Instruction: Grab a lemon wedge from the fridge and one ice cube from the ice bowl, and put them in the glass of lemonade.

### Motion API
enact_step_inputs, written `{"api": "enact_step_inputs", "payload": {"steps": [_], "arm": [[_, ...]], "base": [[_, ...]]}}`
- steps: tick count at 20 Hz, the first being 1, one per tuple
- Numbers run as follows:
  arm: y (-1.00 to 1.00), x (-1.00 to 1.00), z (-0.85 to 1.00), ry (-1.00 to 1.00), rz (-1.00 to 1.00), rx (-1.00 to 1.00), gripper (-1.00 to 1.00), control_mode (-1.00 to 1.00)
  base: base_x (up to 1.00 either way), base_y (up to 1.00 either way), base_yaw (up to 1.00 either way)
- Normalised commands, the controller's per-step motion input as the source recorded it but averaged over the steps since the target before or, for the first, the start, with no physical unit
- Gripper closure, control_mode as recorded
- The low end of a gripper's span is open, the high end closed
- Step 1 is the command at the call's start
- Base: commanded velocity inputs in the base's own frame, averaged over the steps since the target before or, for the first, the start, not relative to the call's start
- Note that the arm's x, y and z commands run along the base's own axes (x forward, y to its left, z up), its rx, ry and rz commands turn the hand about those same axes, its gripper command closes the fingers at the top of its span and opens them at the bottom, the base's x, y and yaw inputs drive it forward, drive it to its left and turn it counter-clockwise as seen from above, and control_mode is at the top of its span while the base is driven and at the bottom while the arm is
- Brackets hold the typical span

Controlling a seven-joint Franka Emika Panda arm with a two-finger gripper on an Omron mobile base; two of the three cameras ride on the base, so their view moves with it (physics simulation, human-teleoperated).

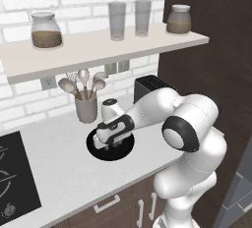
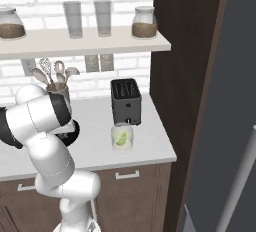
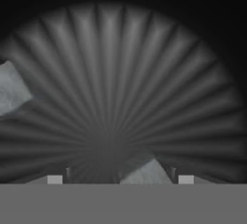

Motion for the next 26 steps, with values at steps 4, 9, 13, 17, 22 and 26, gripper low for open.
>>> {"api": "enact_step_inputs", "payload": {"steps": [4,9,13,17,22,26], "arm": [[0.00,0.00,-0.02,0.04,0.00,0.00,1.00,-1.00],[0.00,0.00,-0.12,0.10,0.00,0.00,1.00,-1.00],[0.02,0.00,-0.05,0.11,0.00,0.00,1.00,-1.00],[0.00,-0.01,0.16,0.00,0.00,0.01,1.00,-1.00],[0.00,-0.01,0.33,-0.05,0.00,0.03,1.00,-1.00],[0.00,-0.03,0.18,-0.10,0.00,0.02,1.00,-1.00]], "base": [[0.00,0.00,0.00],[0.00,0.00,0.00],[0.00,0.00,0.00],[0.00,0.00,0.00],[0.00,0.00,0.00],[0.00,0.00,0.00]]}}
